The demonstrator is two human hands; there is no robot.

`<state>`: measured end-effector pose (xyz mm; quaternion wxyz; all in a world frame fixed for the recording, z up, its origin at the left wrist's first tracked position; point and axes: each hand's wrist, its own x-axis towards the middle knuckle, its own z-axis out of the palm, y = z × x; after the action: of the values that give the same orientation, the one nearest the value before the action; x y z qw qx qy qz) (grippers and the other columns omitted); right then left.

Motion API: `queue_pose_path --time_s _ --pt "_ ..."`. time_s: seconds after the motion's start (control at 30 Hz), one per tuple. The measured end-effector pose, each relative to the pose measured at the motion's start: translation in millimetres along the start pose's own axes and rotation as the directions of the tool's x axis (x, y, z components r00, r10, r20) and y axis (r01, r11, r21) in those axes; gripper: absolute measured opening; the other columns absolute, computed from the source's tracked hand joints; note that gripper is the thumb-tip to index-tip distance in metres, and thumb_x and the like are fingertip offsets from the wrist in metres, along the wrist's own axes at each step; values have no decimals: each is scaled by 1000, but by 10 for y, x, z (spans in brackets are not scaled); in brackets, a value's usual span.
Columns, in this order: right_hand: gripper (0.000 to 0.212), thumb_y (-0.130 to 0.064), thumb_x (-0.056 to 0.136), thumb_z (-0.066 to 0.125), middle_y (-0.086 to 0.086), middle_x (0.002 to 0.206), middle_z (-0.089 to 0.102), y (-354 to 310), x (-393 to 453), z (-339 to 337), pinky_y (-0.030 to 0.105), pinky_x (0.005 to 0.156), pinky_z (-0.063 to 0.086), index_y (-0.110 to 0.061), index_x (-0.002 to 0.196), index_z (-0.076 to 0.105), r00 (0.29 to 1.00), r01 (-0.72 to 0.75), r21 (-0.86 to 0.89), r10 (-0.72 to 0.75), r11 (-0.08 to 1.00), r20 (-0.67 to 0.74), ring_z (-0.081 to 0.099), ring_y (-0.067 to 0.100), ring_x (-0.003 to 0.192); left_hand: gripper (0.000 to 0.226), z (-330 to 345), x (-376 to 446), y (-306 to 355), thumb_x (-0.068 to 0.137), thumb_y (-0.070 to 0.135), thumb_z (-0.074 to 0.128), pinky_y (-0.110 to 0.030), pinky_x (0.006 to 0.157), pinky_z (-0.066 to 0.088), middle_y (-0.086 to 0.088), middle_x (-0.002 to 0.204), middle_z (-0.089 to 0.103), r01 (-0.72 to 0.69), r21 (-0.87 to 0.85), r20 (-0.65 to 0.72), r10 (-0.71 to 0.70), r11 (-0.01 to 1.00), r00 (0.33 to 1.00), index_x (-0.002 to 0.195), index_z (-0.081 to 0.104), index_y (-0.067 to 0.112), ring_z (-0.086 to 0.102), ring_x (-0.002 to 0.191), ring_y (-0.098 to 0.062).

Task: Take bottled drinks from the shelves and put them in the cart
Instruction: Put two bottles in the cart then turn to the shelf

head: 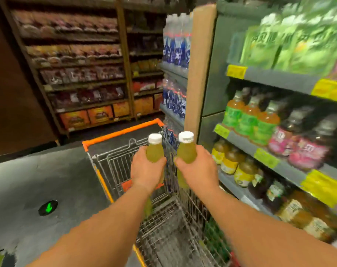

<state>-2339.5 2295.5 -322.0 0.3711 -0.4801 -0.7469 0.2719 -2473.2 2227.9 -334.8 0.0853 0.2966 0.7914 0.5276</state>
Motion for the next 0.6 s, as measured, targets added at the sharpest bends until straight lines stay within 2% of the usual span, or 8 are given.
queue_pose_path --time_s 0.07,0.2,0.33,0.4,0.47,0.53,0.6 --pt "50 -64 66 65 -2 95 61 -109 -81 -508 35 70 46 -25 97 56 997 3 -18 -5 1000 -71 61 25 90 29 -44 -205 426 75 35 77 -31 73 43 9 89 62 -106 -38 46 107 994 993 91 53 35 62 87 -20" --pt "53 -63 66 68 -2 97 64 -231 -451 -1489 30 67 41 -25 101 57 976 -9 -47 -1 999 -219 62 24 91 33 -104 -749 1202 74 38 78 -28 74 41 8 93 66 -246 -125 85 257 961 963 99 57 33 63 92 -20" --pt "50 -65 65 68 -8 88 63 -228 -1001 -2417 33 69 49 -28 97 58 938 -50 -48 31 998 -344 63 21 85 38 -147 -1454 1801 67 51 72 -33 82 52 2 97 71 -334 -166 125 356 928 926 96 57 33 66 92 -22" --pt "47 -67 64 68 -11 84 60 -223 -1283 -2843 32 65 46 -30 90 54 910 -78 -59 47 995 -411 61 18 81 38 -153 -1815 2047 64 56 71 -29 72 53 11 87 70 -350 -186 181 382 918 906 91 59 32 66 83 -15" --pt "51 -73 62 63 -10 87 59 -235 -1539 -3259 34 65 48 -30 89 52 887 -112 -75 66 991 -458 59 17 80 29 -140 -2163 2306 64 56 72 -17 58 43 21 71 62 -379 -221 224 425 898 877 79 56 37 60 69 0" --pt "55 -77 57 57 -10 85 59 -238 -1785 -3676 35 67 50 -30 86 52 859 -136 -86 75 987 -506 59 17 79 28 -92 -2506 2592 62 56 72 -23 62 46 24 71 60 -404 -282 279 478 870 833 75 54 40 59 68 1" --pt "56 -77 56 56 -11 85 60 -221 -2037 -4087 38 70 53 -31 87 54 828 -169 -101 85 980 -555 61 16 80 30 -13 -2848 2881 62 54 73 -25 65 46 23 75 61 -423 -333 331 525 843 784 81 56 38 60 69 1"
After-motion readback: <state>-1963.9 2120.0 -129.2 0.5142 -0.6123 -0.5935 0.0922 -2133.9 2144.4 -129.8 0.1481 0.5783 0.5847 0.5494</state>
